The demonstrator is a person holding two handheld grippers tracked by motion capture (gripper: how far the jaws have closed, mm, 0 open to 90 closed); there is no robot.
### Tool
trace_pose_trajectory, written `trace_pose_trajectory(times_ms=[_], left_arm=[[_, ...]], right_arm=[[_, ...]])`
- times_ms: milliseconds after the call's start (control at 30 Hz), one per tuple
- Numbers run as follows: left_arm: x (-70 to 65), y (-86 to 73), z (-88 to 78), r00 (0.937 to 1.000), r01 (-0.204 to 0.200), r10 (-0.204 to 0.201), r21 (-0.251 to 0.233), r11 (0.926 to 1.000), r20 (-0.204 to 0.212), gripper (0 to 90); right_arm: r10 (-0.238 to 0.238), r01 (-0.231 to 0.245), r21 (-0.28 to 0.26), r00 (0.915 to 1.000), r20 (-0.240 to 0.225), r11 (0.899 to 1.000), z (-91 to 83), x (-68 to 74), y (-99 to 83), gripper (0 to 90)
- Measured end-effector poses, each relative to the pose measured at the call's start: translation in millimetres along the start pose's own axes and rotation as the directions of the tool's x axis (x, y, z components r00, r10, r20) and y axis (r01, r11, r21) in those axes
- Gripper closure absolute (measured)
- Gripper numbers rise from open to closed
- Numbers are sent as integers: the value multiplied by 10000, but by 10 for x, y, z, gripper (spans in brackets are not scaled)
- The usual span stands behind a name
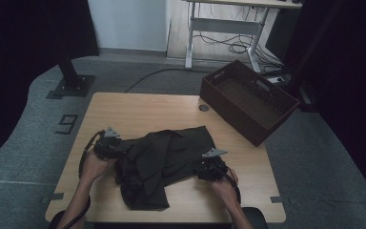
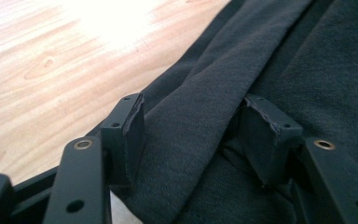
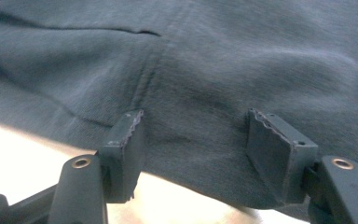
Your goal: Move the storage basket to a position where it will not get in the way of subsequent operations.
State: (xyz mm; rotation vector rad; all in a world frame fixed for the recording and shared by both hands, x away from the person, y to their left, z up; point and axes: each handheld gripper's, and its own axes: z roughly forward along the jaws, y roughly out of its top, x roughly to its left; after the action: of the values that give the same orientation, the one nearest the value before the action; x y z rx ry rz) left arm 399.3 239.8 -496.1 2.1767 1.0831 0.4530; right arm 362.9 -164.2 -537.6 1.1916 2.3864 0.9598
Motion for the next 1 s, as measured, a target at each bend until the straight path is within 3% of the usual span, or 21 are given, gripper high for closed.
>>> trace_pose_trajectory(times_ms=[333, 500, 667, 800, 900, 1000], left_arm=[[-252, -126, -143, 9985, -129, 117, 211, 9997, 536, 422], [-484, -154, -207, 9961, -550, 523, 366, 9978, 711, 424], [-698, -134, -247, 9889, -1099, 1063, 296, 9935, 1041, 412], [-600, -3, -428, 9885, -859, 903, -410, 9955, 1216, 363], [-470, 95, -523, 9941, -793, 839, -673, 9946, 688, 349], [-316, 128, -479, 9977, -635, 648, -590, 9962, 200, 334]], right_arm=[[225, -227, 45, 9988, 437, 9997, 179, -309, 203, 287], [456, -460, 55, 9966, 685, 9989, 284, -445, 297, 261], [592, -599, 47, 9941, 906, 9982, 310, -504, 351, 259], [291, -277, -189, 9965, 785, 9994, 142, -406, 343, 265], [198, -181, -403, 9989, 420, 9990, 2, -302, 295, 254], [118, -114, -317, 9999, 115, 9994, -54, -188, 232, 240]])
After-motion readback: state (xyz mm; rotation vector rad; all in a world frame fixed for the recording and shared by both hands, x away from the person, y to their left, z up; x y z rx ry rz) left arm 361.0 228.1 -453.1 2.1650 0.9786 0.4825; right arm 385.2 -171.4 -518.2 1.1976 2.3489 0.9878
